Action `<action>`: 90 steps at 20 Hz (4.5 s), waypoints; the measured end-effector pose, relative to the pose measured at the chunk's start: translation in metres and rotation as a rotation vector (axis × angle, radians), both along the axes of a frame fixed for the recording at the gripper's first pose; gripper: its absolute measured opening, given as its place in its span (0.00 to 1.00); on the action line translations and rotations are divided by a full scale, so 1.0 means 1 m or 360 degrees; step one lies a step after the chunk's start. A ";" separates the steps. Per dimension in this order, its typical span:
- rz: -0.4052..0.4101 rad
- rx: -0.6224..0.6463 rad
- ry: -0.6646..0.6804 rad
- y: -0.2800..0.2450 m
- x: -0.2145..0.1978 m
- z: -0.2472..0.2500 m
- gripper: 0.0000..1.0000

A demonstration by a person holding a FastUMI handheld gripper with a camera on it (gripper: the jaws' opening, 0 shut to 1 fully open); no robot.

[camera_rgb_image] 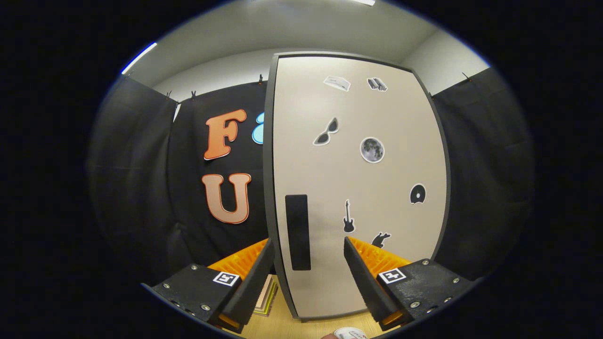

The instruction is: Open the shoe cabinet door, grab the shoes and put them into the shoe cabinet, then close the shoe cabinet door.

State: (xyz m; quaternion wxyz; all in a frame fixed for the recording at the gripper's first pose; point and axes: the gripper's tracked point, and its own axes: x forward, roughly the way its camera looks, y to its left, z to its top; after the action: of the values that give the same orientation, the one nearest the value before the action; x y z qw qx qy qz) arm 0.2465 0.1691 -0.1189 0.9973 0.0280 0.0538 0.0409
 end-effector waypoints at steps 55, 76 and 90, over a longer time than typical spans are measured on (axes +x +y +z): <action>0.0611 0.0086 0.0055 -0.108 -0.094 -0.024 0.16; 0.0339 0.0043 0.0058 -0.265 -0.101 -0.031 0.14; -0.0133 0.0040 0.0106 -0.305 -0.126 -0.039 0.07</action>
State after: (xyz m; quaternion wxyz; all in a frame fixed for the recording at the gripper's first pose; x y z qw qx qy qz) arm 0.1203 -0.1358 -0.1582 0.9954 0.0441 0.0850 -0.0012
